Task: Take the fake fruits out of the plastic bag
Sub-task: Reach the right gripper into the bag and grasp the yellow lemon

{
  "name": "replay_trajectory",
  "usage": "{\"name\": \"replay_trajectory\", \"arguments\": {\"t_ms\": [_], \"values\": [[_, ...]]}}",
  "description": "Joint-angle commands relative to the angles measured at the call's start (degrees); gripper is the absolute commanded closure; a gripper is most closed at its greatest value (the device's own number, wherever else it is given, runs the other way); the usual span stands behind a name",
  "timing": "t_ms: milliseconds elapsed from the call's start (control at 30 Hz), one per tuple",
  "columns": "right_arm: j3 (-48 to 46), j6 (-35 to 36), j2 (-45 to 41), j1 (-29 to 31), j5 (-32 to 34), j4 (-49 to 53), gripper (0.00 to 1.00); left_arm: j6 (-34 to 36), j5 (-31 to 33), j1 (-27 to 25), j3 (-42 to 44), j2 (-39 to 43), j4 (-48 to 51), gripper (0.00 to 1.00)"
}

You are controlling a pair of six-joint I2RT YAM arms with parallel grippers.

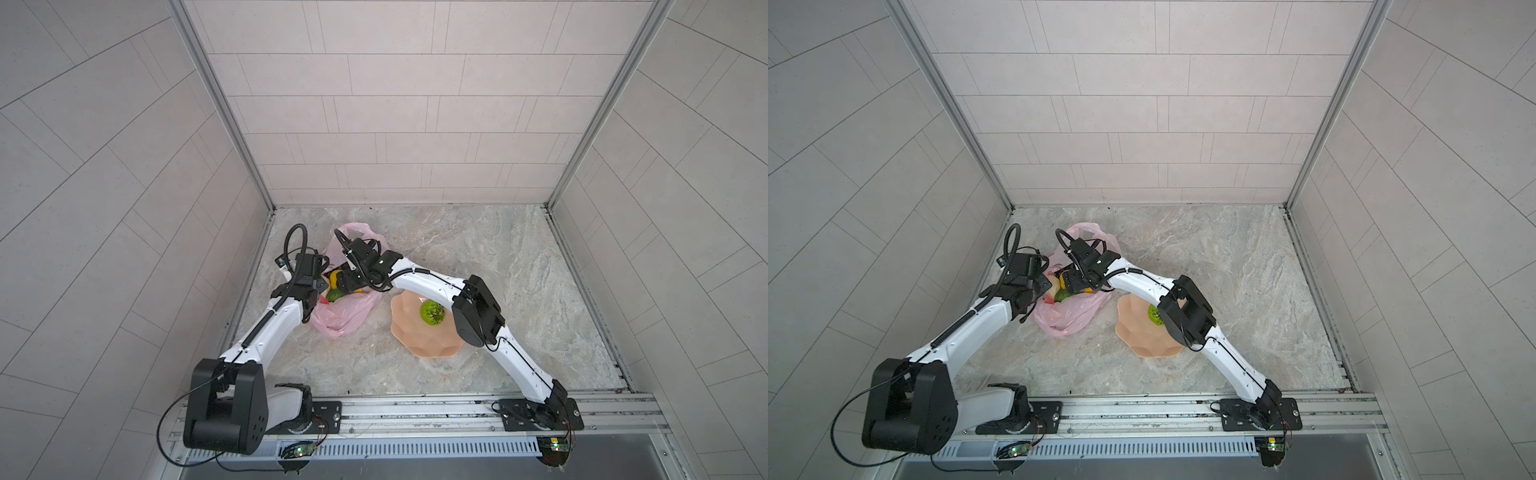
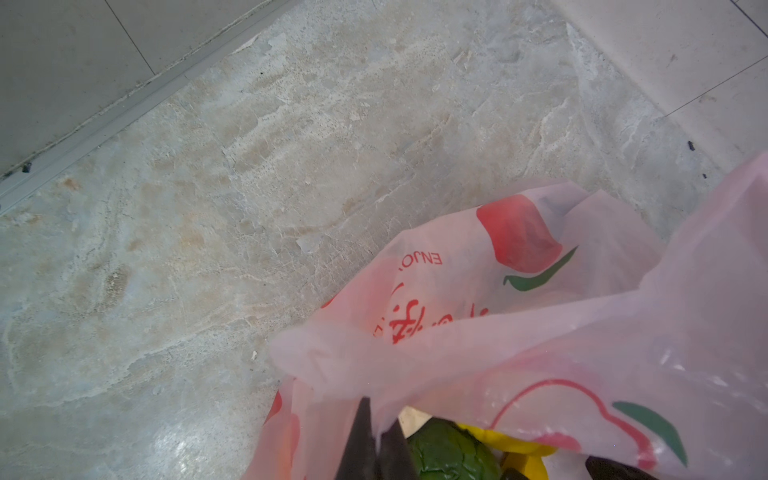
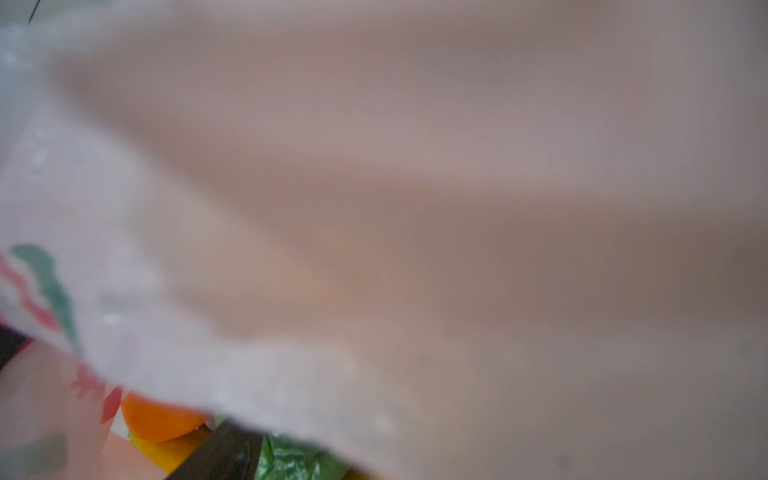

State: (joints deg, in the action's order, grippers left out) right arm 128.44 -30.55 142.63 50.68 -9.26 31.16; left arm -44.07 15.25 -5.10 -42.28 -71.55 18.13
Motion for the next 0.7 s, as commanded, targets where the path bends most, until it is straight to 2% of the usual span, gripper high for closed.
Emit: {"name": "replay_trajectory", "arguments": {"t_ms": [0, 433, 667], "values": [[2.9, -1.45, 1.44, 0.74, 1.68, 0.36, 0.16, -0.13, 0.09, 0.81, 0.81, 0.7, -0.64, 1.0], [16.2, -3.64, 10.75, 1.02, 2.1, 3.91, 0.13, -1.01, -0.57, 2.47, 1.27, -0.87, -0.89, 1.0], [16.58, -3.64, 11.53, 1.01, 2.91, 3.89, 0.21, -1.01, -0.79, 2.7, 1.51, -0.71, -1.26, 1.0]]}}
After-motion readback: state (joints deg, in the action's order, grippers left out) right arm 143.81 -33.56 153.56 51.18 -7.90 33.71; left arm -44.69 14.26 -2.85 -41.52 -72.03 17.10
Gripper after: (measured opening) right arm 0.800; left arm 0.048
